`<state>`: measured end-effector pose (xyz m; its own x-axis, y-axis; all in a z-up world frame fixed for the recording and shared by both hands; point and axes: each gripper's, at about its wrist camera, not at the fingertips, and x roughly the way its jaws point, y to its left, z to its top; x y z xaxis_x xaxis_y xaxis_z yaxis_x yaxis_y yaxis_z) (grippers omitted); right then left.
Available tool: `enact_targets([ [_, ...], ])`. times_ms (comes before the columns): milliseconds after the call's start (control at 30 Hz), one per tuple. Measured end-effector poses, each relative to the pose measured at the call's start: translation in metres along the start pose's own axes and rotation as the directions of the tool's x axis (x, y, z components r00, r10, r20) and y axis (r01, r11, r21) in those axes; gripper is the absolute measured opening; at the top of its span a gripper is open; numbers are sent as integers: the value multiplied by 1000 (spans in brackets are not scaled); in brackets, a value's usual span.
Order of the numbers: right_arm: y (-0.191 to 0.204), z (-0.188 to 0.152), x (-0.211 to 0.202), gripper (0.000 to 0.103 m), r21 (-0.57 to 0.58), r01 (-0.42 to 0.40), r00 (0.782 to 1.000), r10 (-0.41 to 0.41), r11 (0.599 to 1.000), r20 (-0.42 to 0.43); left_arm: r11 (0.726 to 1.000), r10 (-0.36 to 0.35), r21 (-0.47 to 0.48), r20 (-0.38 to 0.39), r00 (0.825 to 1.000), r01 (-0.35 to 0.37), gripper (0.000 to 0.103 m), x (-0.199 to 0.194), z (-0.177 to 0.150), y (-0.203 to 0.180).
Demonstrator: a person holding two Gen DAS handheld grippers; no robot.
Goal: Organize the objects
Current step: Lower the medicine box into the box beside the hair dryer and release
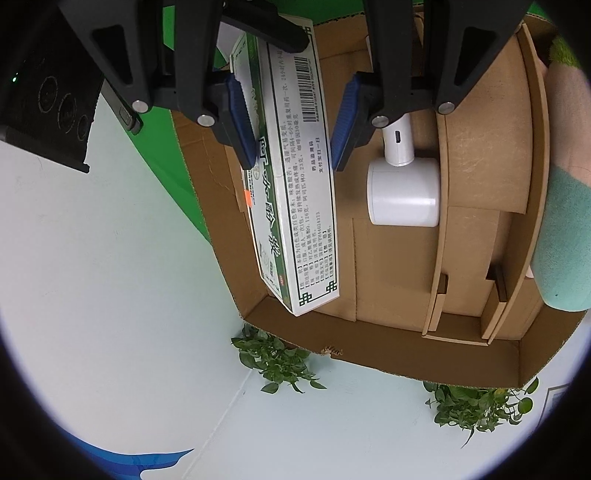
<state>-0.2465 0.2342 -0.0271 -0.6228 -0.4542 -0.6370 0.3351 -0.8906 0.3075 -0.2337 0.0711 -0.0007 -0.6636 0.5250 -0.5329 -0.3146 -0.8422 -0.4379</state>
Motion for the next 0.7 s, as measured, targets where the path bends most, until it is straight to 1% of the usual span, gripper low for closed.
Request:
enact_targets([
  [67,0,0,3,60,-5,11,1000,-11,1000,-8,1000,1,-9,-5,1000,-1,40,5,0,1],
  [167,-5,0,12,60,0,25,999,-25,1000,-32,1000,11,-29,-33,999,-12,40,17,0,4],
  [233,-10,1,24,60,7,35,998,-35,999,-55,998,34,-52,-65,997,-37,41,28,-2,7],
  [333,-19,-2,42,60,34,40,995,-37,999,-97,996,77,-46,-104,992,-82,41,42,-7,11],
  [367,-19,-3,46,60,27,49,994,-46,998,-103,996,77,-45,-107,991,-82,41,42,-8,11],
  [433,-17,-3,50,59,7,68,992,-67,998,-105,997,59,-44,-102,993,-64,42,40,-8,13],
  [467,-16,-2,51,59,5,64,992,-63,998,-107,997,61,-35,-100,993,-65,42,38,-7,13],
  [500,-15,-1,53,59,6,60,992,-59,998,-111,997,67,-25,-99,993,-70,43,36,-7,12],
  [600,-13,0,58,60,7,78,989,-77,997,-128,992,126,9,-79,989,-126,43,22,-12,13],
  [700,-10,1,63,62,0,98,984,-97,995,-147,992,125,-4,-77,989,-126,43,12,-17,22],
])
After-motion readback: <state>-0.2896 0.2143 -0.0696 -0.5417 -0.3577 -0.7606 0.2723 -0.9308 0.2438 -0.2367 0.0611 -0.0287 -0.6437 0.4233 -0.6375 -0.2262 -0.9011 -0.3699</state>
